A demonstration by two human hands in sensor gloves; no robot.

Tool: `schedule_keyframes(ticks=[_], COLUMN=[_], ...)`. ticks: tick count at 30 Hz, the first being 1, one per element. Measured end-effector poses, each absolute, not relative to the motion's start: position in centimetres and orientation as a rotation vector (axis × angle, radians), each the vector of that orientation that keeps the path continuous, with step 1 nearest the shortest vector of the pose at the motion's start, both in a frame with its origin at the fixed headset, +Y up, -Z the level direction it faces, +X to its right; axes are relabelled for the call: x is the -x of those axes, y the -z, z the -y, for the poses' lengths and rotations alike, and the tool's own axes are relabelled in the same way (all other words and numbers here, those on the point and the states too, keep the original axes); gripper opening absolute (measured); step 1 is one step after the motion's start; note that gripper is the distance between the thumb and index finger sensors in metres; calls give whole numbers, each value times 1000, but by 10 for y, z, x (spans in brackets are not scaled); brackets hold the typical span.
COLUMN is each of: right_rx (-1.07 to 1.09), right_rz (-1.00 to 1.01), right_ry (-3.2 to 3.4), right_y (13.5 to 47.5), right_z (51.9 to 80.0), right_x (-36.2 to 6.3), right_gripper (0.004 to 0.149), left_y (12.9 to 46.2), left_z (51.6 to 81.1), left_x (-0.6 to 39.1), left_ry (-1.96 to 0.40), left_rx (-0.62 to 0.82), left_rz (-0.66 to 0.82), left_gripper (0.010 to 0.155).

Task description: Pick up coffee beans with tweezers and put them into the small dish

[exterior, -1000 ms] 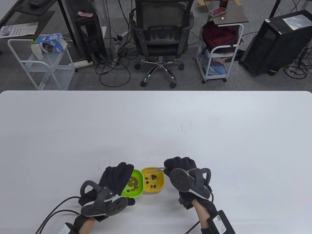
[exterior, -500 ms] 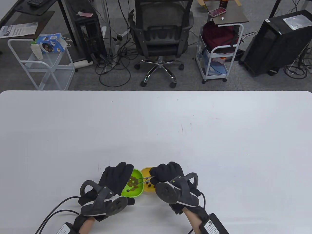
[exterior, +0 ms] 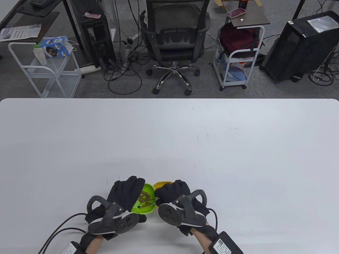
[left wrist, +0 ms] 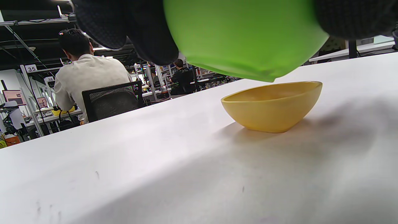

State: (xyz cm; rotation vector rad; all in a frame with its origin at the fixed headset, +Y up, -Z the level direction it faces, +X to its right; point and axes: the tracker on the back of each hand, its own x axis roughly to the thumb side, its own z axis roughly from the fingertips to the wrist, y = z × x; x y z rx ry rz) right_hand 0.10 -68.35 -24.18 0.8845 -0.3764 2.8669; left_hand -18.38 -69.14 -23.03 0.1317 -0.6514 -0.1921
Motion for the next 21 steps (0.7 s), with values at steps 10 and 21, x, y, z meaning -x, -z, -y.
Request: schedule_keyframes(ticks=[10,21], right_rx=[-917,-946], right_rz=[408,451], right_ry=[-2883,-2939], right_y=[239,236], right_z=[682,682], right_x=[3,9], right_gripper=[43,42], left_y=[230,230], left_z=[691,691], left_x=[184,183], left_ry=[192,202], left_rx=[-133,-132], left_rz=[652,653], left_gripper=[115,115])
